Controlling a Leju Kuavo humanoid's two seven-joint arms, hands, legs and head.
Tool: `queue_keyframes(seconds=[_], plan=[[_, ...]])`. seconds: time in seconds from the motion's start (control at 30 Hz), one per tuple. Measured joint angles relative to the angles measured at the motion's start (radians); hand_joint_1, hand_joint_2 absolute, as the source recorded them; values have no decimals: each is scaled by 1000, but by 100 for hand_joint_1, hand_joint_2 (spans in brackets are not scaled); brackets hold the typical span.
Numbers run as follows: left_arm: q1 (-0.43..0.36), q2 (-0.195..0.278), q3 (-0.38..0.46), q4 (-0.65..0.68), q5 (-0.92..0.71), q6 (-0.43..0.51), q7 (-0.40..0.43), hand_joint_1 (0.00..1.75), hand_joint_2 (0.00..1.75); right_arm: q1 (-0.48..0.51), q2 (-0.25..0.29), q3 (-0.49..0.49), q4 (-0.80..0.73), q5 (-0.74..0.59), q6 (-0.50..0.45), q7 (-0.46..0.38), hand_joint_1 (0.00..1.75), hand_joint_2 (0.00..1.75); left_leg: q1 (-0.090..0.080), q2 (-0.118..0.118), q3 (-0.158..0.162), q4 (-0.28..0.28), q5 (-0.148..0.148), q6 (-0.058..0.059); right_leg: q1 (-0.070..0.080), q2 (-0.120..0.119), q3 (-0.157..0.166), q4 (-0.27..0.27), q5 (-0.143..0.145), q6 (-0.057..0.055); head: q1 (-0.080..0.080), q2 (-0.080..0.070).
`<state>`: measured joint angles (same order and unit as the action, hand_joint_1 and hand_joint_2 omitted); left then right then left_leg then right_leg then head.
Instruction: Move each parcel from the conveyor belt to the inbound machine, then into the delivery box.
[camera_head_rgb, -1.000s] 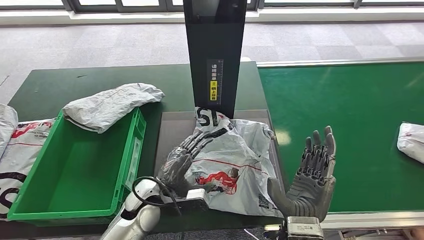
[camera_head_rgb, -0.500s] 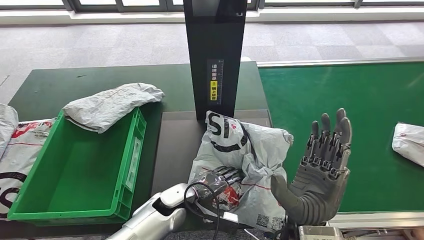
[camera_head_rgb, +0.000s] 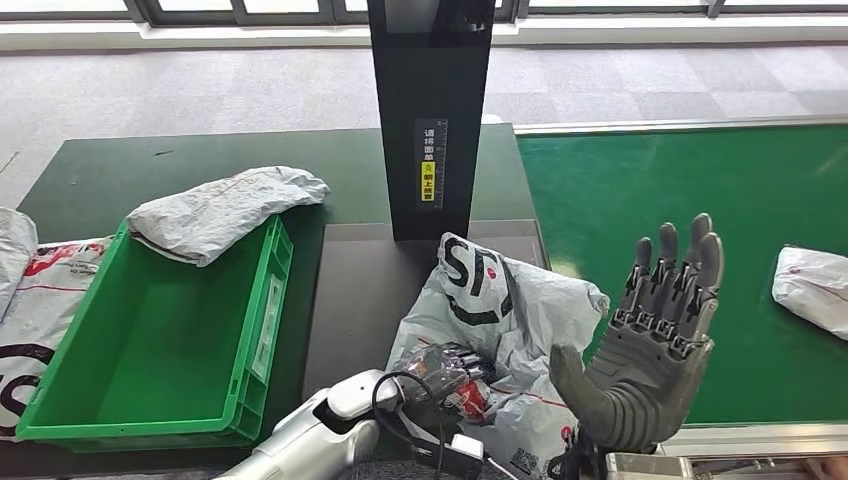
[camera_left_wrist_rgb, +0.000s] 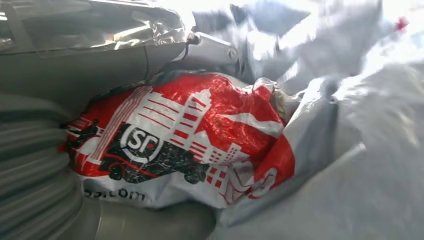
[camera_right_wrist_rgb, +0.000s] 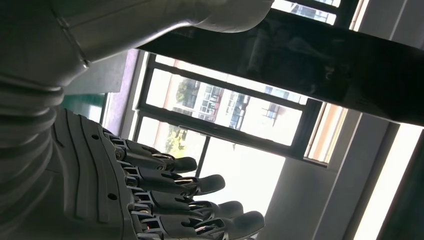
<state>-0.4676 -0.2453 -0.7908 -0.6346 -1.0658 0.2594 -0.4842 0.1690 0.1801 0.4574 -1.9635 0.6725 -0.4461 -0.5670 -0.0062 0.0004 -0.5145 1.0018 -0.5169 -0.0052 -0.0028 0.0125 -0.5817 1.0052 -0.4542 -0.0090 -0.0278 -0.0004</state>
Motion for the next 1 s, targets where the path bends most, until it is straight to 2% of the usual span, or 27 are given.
queue_keyframes(seconds=[0.13, 0.27, 0.4, 0.6, 0.77, 1.0], plan=[[34, 13, 32, -129, 36, 90, 33, 175, 175, 1, 0, 0, -10, 8, 0, 16, 0, 175, 0, 0, -2, 0, 0, 0, 0, 0, -1, 0, 1, 0, 0, 0], [86, 36, 120, -308, 98, 207, 19, 175, 175, 5, 4, 0, -19, 15, 2, 22, 0, 175, 1, 0, -2, 0, 0, 0, -2, 0, -1, 0, 1, 0, 0, 0], [122, 55, 184, -426, 127, 250, 1, 175, 175, 6, 9, 0, -24, 20, 1, 22, 0, 175, 1, 0, 1, 0, 1, 0, -2, 0, -1, 0, 0, 0, 0, 0], [182, 72, 242, -563, 292, 367, -117, 175, 175, 8, 13, 0, -26, 28, -31, 22, 0, 175, 1, 0, -1, 0, 1, 0, -1, 0, -2, 0, 0, 0, 0, 0], [242, 95, 296, -713, 481, 425, -202, 175, 175, 8, 14, 0, -26, 26, -49, 23, 0, 175, 1, 0, -4, 0, 0, 0, -2, 0, -2, 0, -1, 0, 0, 0], [330, 121, 418, -993, 583, 439, -216, 175, 175, 8, 14, 0, -18, 17, -56, 20, 0, 175, 1, 0, -4, 0, 0, 0, -1, 0, -2, 0, -1, 0, 0, 0]])
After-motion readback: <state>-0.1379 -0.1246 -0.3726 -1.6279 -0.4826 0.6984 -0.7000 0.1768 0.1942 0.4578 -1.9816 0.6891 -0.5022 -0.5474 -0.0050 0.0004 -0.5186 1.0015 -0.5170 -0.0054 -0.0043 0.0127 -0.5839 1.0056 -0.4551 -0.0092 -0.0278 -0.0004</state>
